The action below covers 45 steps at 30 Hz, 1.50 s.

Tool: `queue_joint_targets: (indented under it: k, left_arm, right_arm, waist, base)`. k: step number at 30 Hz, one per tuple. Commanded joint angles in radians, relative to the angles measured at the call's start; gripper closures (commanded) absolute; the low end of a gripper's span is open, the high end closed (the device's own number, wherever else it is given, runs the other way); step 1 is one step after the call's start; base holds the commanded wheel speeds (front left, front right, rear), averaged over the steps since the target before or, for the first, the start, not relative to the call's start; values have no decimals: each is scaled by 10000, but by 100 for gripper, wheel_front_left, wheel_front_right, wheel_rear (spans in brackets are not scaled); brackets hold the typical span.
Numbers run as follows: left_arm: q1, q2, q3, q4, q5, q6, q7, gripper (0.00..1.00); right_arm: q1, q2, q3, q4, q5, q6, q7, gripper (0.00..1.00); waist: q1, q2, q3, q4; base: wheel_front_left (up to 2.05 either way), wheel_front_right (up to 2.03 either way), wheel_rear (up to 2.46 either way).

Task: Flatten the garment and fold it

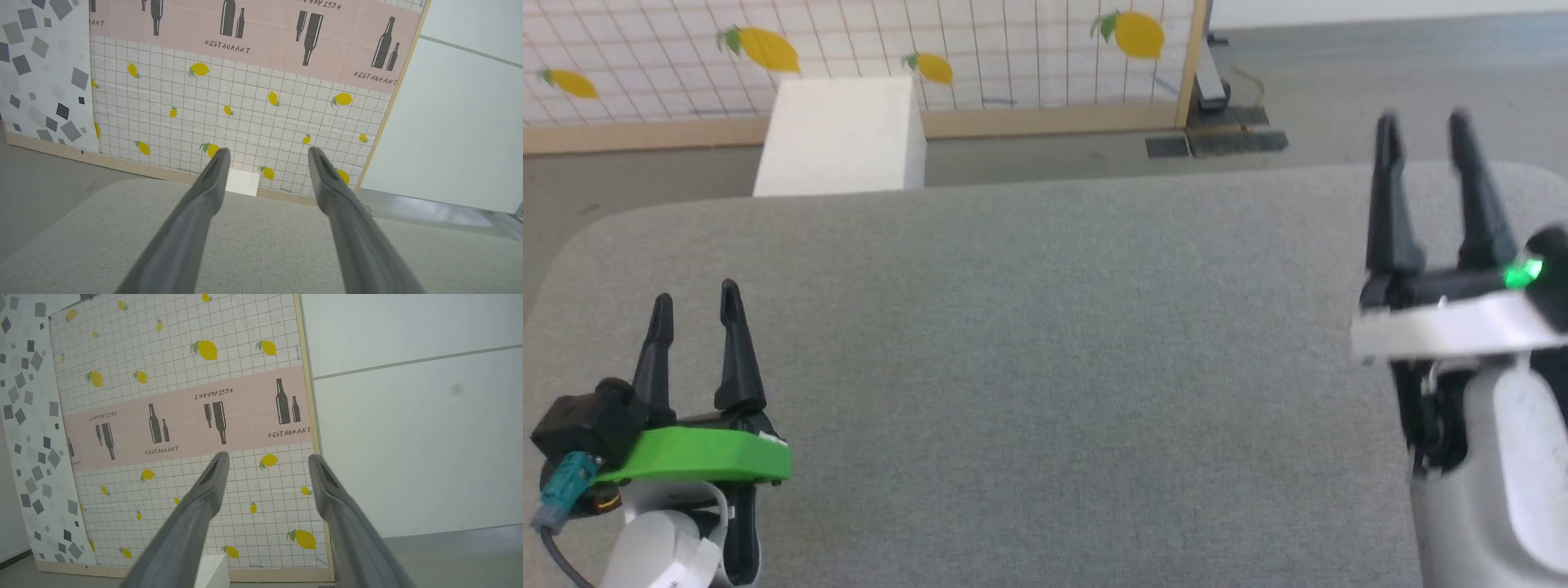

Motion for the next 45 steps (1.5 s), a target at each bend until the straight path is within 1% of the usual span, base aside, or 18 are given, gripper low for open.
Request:
queue_joint_targets:
  k: [1,7,13,17,18,20,23,26,39,40,45]
  left_arm:
    - [132,-79,-56,81,65,41,-50,0]
    - [327,-254,-352,360,429,73,-96,0]
    - [417,-394,-759,789,795,35,-115,0]
    - [482,-398,-972,1201,1027,69,-119,0]
    - [530,-390,-1057,1408,1163,133,-120,0]
    - [588,-423,-1149,1598,1211,141,-121,0]
    - [644,-460,-1185,1940,1308,337,-97,0]
    - [616,-560,-1177,2091,1251,417,-101,0]
    - [395,-574,-1162,2480,1085,319,-120,0]
    - [523,-589,-1175,2489,1145,332,-58,100]
    - [539,-599,-1172,2461,1181,335,-1,100]
  right_arm:
    - [375,8,11,110,95,-11,-89,0]
    - [1585,9,2,465,459,-11,-128,0]
    - [2507,10,-78,625,562,-11,-131,0]
    - [2825,10,-31,757,413,-11,-132,0]
    - [2939,10,-1,847,265,-11,-132,0]
    - [3042,10,45,947,155,-11,-132,0]
    - [3165,10,147,1151,-48,-11,-132,0]
    - [3222,10,196,1328,-82,-11,-133,0]
    - [3168,10,339,1604,-7,-11,-133,0]
    - [3089,10,336,1588,-15,2,-84,100]
    - [3094,11,335,1562,-41,2,-47,100]
  waist:
    - [1,0,-374,205]
    - [1,0,-639,225]
    - [1,0,-618,246]
    - [1,0,-559,205]
    - [1,0,-562,191]
    - [1,0,-544,175]
    - [1,0,-524,181]
    - [1,0,-479,219]
    - [1,0,-438,289]
    - [1,0,-439,290]
    - [1,0,-439,291]
  base:
    - [0,0,0]
    - [0,0,0]
    - [0,0,0]
    - [0,0,0]
    - [0,0,0]
    - [0,0,0]
    - [0,0,0]
    - [0,0,0]
    - [0,0,0]
    - [0,0,0]
    - [0,0,0]
